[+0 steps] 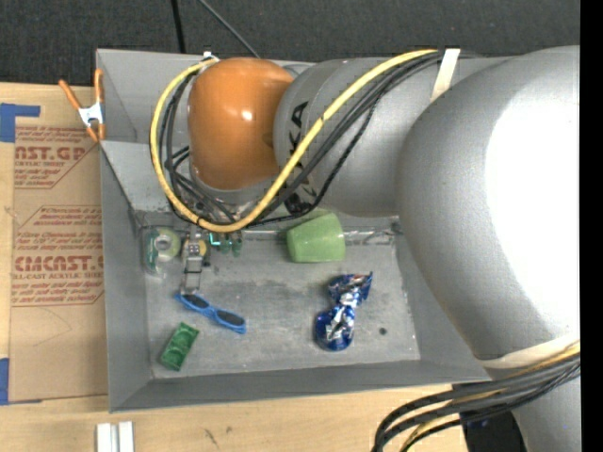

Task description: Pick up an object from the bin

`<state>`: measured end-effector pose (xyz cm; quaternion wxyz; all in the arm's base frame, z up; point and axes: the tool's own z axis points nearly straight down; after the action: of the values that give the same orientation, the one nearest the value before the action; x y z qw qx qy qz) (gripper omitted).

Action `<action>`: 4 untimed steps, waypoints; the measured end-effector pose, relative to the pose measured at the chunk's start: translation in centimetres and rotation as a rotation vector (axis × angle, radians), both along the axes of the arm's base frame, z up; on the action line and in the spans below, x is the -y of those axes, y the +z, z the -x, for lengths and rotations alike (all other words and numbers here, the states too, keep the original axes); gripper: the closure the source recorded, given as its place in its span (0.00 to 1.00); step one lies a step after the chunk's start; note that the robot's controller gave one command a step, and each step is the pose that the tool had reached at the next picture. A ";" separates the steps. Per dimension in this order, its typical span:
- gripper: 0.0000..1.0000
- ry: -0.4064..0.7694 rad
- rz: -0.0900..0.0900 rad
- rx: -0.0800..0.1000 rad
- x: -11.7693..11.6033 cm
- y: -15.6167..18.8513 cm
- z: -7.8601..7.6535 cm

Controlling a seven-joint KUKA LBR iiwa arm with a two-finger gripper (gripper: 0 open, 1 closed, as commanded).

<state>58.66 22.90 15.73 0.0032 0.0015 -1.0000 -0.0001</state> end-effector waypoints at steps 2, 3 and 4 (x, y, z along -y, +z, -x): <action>0.00 0.581 -0.004 0.020 3.2 -8.6 10.5; 0.00 0.634 -0.004 0.015 -1.6 -8.6 10.1; 1.00 0.630 -0.004 0.015 -1.4 -8.6 10.1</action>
Offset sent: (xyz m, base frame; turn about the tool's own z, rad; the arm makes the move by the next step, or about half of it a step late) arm -0.0253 0.0071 -0.0678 -0.2569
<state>48.54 24.31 7.13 -0.0041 0.3111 -0.9504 -0.0012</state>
